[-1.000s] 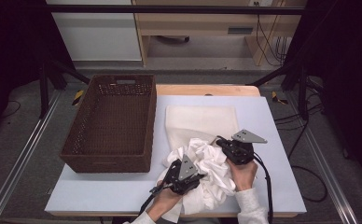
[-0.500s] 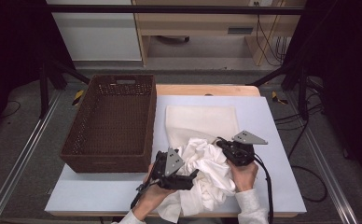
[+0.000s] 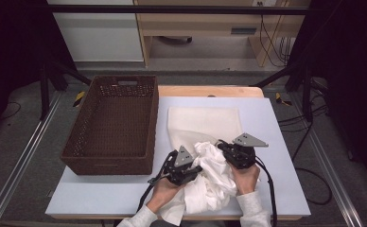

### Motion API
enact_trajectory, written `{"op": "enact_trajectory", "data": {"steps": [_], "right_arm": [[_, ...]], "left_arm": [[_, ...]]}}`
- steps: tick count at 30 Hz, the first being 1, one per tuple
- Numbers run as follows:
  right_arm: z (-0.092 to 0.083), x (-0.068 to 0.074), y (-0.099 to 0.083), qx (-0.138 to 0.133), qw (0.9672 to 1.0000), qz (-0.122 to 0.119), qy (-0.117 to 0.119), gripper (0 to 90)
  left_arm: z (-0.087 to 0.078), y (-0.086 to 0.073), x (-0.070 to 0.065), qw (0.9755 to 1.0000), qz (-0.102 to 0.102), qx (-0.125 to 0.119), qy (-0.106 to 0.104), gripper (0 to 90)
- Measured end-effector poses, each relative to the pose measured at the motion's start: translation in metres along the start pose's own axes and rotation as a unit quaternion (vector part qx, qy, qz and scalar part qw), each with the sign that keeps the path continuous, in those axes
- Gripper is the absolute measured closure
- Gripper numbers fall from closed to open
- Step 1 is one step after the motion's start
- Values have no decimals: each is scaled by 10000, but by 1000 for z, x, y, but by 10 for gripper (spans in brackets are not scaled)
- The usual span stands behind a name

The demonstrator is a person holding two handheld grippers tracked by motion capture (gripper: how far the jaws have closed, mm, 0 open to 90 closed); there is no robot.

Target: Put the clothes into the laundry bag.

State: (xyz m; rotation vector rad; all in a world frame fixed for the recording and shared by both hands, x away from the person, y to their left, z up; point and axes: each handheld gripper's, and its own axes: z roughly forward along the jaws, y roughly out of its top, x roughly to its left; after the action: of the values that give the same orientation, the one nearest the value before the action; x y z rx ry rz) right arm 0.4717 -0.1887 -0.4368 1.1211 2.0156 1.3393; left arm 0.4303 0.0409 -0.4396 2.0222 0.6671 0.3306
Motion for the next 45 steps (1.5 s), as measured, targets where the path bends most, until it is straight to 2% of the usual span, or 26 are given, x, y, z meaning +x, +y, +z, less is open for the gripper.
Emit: {"op": "enact_trajectory", "data": {"steps": [1, 2, 3, 4, 5, 7, 9, 10, 11, 12, 16, 21, 24, 28, 29, 30, 32, 33, 34, 35, 36, 37, 38, 39, 40, 45], "right_arm": [[0, -1, 0, 1, 10000, 2, -9, 874], [0, -1, 0, 0, 10000, 46, -10, 874], [0, -1, 0, 0, 10000, 46, -10, 874], [0, -1, 0, 1, 10000, 31, 1, 874], [0, -1, 0, 1, 10000, 31, 1, 874], [-1, 1, 1, -55, 10000, 22, -12, 874], [-2, 0, 1, -71, 10000, 18, -25, 874], [-4, -1, 1, -109, 9999, 46, -34, 874], [-4, -1, 1, -129, 9999, 53, -43, 874], [-5, -2, 2, -162, 9999, 36, -41, 874], [-8, 2, 5, -261, 9997, -2, -6, 874], [-17, 6, 11, -405, 9991, -69, 53, 874], [-17, 7, 10, -375, 9993, -92, 31, 874], [-17, 4, 9, -360, 9993, -55, 44, 873], [-17, 4, 9, -360, 9993, -55, 44, 873], [-16, 5, 8, -342, 9994, -67, 44, 873], [-15, 6, 8, -311, 9995, -85, 40, 874], [-15, 6, 8, -311, 9995, -85, 40, 874], [-13, 6, 7, -284, 9995, -120, 46, 874], [-13, 6, 7, -284, 9995, -120, 46, 874], [-11, 7, 6, -232, 9997, -119, 29, 874], [-10, 7, 5, -212, 9997, -134, 31, 874], [-10, 7, 5, -212, 9997, -134, 31, 874], [-9, 7, 5, -209, 9997, -144, 18, 874], [-9, 7, 5, -219, 9997, -115, 37, 874], [-10, 6, 5, -270, 9996, -86, 24, 875]], "left_arm": [[0, 0, 0, 10000, 0, 0, 0, 732], [-7, 5, -13, 9996, 173, -145, -195, 734], [-7, 5, -13, 9996, 173, -145, -195, 735], [-10, 10, -27, 9985, 347, -246, -348, 735], [-10, 10, -27, 9985, 347, -246, -348, 734], [-2, 15, -38, 9978, 555, -131, -342, 732], [4, 14, -37, 9981, 532, -35, -315, 728], [16, 12, -33, 9982, 503, 211, -234, 725], [16, 12, -33, 9982, 503, 211, -234, 721], [28, 8, -28, 9983, 439, 366, -84, 716], [34, 8, -23, 9982, 343, 473, -102, 698], [32, 7, -25, 9982, 425, 427, 17, 659], [20, 7, -22, 9993, 231, 284, 68, 524], [8, 12, -13, 9991, 280, 75, 308, 257], [8, 14, -9, 9987, 300, 76, 400, 257], [13, 19, -3, 9982, 311, 259, 444, 170], [23, 20, 2, 9985, 221, 390, 325, 133], [23, 20, 2, 9985, 221, 390, 325, 147], [32, 17, 7, 9989, 47, 463, 59, 181], [32, 17, 7, 9989, 47, 463, 59, 246], [37, 13, 11, 9982, -223, 457, -323, 347], [36, 12, 12, 9979, -243, 445, -406, 447], [36, 12, 12, 9979, -243, 445, -406, 530], [35, 12, 10, 9981, -207, 420, -412, 530], [30, 12, 3, 9989, -62, 343, -311, 629], [19, 15, -14, 9995, 229, 120, -202, 683]]}}
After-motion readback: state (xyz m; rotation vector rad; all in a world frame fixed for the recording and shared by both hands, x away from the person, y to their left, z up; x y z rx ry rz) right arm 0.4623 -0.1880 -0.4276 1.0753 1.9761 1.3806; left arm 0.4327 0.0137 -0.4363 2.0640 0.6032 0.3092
